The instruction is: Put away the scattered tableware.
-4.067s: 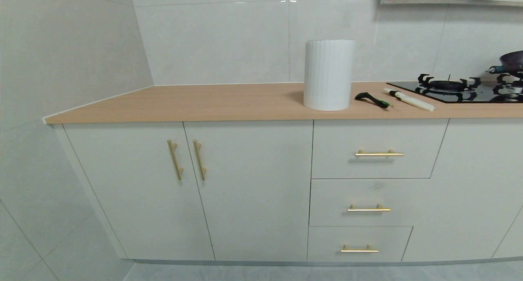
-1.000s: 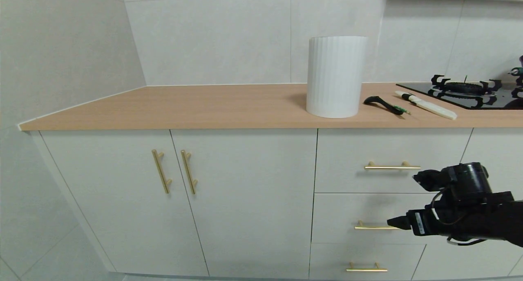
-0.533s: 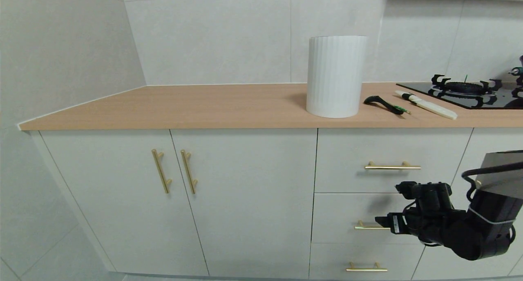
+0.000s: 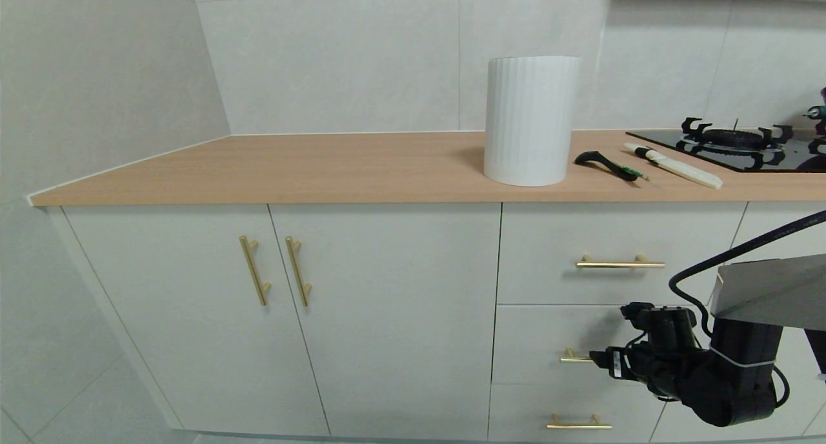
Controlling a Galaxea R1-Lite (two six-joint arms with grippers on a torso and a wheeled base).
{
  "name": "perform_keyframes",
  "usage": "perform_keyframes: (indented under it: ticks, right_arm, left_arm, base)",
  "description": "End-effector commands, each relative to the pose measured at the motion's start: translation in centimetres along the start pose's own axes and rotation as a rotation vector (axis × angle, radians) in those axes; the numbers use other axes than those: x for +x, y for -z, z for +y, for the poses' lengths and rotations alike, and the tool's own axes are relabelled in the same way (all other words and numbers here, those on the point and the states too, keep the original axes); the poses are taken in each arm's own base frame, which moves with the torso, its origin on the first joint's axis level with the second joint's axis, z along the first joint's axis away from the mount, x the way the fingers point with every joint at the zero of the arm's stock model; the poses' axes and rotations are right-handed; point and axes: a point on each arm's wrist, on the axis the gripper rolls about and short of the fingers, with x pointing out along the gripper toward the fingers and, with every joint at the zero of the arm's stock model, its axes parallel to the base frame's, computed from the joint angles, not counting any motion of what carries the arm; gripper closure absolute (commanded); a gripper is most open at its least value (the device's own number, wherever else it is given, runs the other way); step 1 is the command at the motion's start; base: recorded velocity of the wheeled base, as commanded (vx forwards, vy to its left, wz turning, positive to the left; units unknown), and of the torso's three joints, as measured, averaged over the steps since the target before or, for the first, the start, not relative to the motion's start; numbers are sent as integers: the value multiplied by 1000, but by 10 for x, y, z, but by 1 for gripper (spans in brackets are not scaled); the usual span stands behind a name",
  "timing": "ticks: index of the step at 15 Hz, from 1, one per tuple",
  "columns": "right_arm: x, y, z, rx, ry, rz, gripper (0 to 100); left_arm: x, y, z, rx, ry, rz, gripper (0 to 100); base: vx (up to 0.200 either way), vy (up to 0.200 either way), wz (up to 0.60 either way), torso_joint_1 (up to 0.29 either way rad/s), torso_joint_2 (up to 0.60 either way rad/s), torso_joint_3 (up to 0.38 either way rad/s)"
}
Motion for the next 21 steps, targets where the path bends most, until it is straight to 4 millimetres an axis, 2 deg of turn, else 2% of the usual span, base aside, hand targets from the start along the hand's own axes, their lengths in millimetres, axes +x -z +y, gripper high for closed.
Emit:
perform_keyframes:
  ticks: [1, 11, 21]
  right_arm:
    - [2, 0, 0, 2, -1, -3, 0]
    - [20, 1, 1, 2, 66, -18, 0]
    - [16, 3, 1, -6, 66, 30, 0]
  left_arm:
    - [0, 0, 0, 0, 0, -1, 0]
    - [0, 0, 0, 0, 0, -1, 0]
    - [0, 0, 0, 0, 0, -1, 0]
  base:
    - [0, 0, 0, 0, 0, 0]
    - [0, 0, 0, 0, 0, 0]
    - [0, 0, 0, 0, 0, 0]
